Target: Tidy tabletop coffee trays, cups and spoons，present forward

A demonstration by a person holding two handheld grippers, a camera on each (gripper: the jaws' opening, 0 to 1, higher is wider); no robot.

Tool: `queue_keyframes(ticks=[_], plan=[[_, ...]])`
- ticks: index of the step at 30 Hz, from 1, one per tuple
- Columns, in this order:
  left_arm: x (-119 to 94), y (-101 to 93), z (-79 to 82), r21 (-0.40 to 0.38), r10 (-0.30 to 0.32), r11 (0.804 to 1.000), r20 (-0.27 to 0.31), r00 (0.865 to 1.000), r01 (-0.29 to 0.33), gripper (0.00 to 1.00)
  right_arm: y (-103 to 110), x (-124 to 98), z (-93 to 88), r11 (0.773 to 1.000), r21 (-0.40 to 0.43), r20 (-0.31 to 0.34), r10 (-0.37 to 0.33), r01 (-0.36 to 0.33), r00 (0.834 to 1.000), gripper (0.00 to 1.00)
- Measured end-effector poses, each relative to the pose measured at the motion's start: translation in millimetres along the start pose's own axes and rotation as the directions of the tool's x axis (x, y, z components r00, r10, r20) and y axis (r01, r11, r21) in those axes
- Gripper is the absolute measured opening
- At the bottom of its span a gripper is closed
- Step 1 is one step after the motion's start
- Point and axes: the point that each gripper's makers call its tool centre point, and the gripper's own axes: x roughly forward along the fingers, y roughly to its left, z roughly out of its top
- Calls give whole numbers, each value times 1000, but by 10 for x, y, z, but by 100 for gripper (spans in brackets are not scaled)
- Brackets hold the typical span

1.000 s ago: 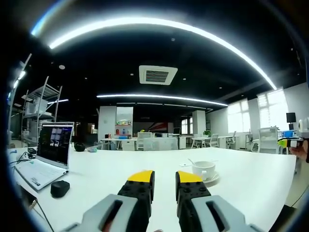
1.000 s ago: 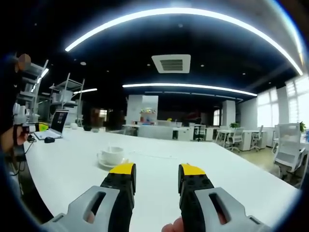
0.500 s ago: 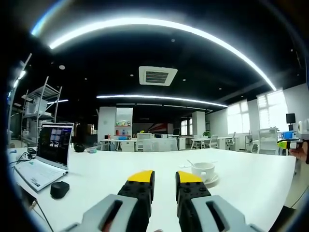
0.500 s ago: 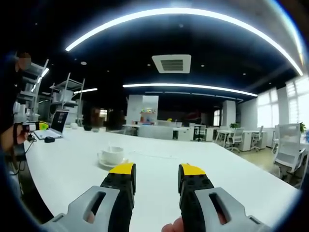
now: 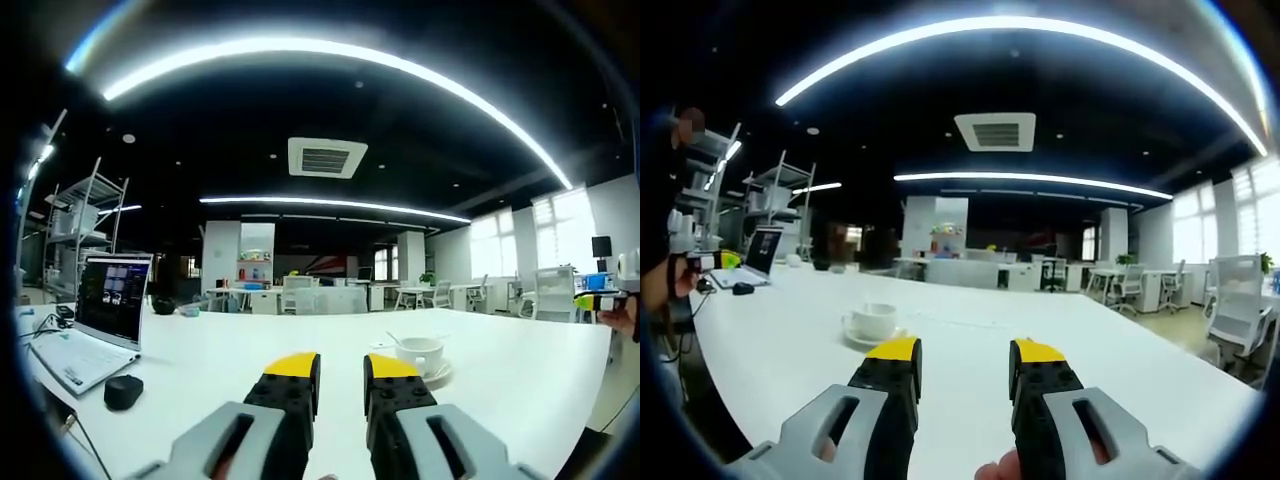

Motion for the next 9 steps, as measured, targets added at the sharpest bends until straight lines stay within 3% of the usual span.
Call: queue_keyframes(ticks=[9], plan=[[-6, 2, -2, -3, 2, 1000, 1, 1000, -2, 20, 16, 2, -5, 1000, -2, -2, 2, -2, 1000, 35]])
